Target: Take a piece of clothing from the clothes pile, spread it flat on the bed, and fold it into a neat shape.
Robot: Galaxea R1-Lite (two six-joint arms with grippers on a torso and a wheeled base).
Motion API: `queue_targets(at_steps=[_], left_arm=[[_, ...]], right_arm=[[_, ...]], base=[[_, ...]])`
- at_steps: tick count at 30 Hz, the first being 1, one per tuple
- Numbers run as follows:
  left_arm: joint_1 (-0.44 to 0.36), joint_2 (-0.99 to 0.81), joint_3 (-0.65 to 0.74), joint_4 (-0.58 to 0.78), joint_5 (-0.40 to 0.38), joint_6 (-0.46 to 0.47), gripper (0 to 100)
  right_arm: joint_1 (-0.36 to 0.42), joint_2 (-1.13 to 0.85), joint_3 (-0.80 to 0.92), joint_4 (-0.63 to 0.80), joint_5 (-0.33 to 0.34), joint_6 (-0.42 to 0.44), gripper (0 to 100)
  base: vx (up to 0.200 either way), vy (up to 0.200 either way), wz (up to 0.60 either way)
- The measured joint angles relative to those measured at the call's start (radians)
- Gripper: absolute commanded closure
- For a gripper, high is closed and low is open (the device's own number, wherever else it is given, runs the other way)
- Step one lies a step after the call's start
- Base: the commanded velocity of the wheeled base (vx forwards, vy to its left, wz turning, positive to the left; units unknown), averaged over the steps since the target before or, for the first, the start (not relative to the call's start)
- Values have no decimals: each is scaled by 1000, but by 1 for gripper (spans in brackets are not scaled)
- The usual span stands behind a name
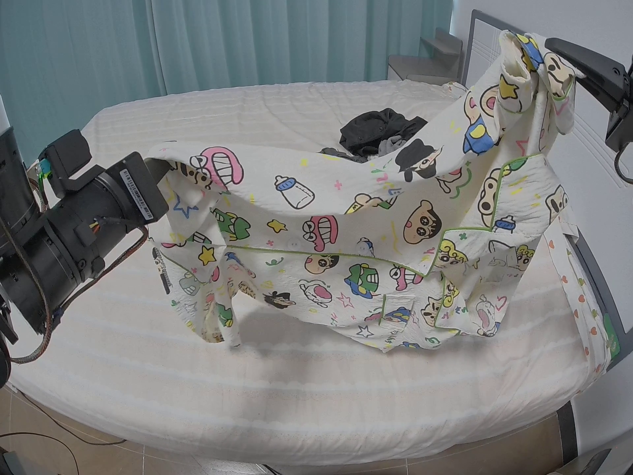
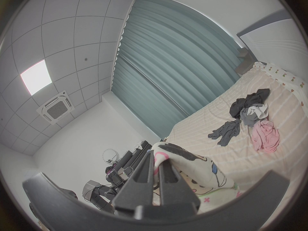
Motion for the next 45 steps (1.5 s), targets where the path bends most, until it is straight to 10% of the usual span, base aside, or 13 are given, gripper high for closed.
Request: queue_targets(at_steps=[45], left_arm=[[158, -26, 1, 6, -1, 11, 100]], right_arm=[[108, 53, -19, -1, 0, -6, 100]], base=[[0, 200, 0]])
